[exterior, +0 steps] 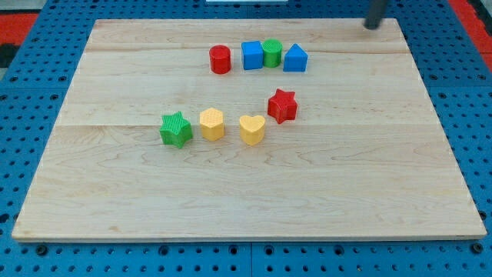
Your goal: Point your arm at top center
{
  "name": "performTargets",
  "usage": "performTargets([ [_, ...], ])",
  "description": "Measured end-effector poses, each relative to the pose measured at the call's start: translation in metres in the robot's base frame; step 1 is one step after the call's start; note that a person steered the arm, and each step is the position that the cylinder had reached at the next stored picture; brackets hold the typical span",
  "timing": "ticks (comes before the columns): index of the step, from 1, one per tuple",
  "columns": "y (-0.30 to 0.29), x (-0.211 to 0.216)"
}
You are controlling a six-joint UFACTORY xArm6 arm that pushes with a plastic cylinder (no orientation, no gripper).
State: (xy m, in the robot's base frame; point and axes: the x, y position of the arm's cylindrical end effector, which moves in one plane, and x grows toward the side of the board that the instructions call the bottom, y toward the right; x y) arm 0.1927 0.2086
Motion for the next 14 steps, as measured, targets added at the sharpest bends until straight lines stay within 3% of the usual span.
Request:
performTargets([
  [4,0.077,0.043],
  [5,0.121,0.006],
  [6,0.134,-0.001],
  [7,0.117,-0.001],
  [9,-0.094,0.000],
  [14,-0.098,-0.001],
])
